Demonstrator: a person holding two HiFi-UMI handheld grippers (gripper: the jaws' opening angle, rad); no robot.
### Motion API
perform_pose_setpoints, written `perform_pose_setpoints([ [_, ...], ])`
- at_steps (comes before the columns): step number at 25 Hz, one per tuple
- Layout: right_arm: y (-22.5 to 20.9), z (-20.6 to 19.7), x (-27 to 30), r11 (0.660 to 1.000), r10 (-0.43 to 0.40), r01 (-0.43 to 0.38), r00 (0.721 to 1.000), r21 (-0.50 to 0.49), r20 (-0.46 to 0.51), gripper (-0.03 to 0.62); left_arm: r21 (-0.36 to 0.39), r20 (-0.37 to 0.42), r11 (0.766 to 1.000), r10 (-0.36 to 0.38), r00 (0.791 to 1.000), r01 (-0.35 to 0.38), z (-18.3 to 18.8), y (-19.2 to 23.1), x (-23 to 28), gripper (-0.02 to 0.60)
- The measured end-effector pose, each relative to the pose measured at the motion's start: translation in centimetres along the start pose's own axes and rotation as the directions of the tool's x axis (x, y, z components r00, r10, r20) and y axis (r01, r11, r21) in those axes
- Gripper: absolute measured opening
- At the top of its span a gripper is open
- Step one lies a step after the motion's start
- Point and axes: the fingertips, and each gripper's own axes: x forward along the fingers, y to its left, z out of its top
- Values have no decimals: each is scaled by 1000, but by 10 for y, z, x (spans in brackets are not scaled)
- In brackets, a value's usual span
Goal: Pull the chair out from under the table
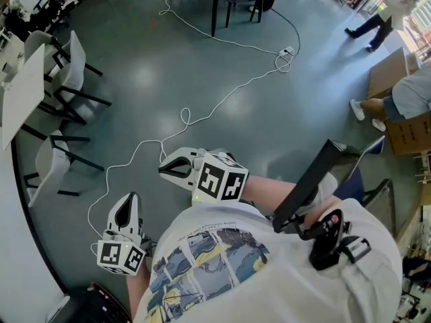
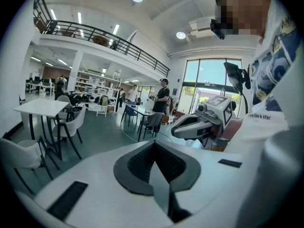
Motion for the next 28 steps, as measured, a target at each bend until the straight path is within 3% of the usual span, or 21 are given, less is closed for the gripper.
perform_pose_setpoints([
  [4,-2,-2,-2,1000,26,-26,1000,-8,11,11,8,6,1000,29,1000,-29,0,-2,0,9],
  [9,-18,-9,-5,997,47,-50,997,54,54,12,7,-4,999,47,999,-47,5,6,15,9],
  [12,-27,-17,8,996,61,-63,997,56,46,14,27,-5,995,100,995,-99,7,22,14,11],
  [17,-38,-25,43,993,93,-94,995,68,22,18,-7,29,987,161,987,-161,2,49,3,11],
  [21,-56,-9,95,997,68,-68,998,48,2,92,-10,62,985,173,983,-172,4,110,-10,12],
  [28,-112,63,222,995,1,0,1000,98,-7,97,-11,95,989,146,985,-145,45,262,-31,14],
])
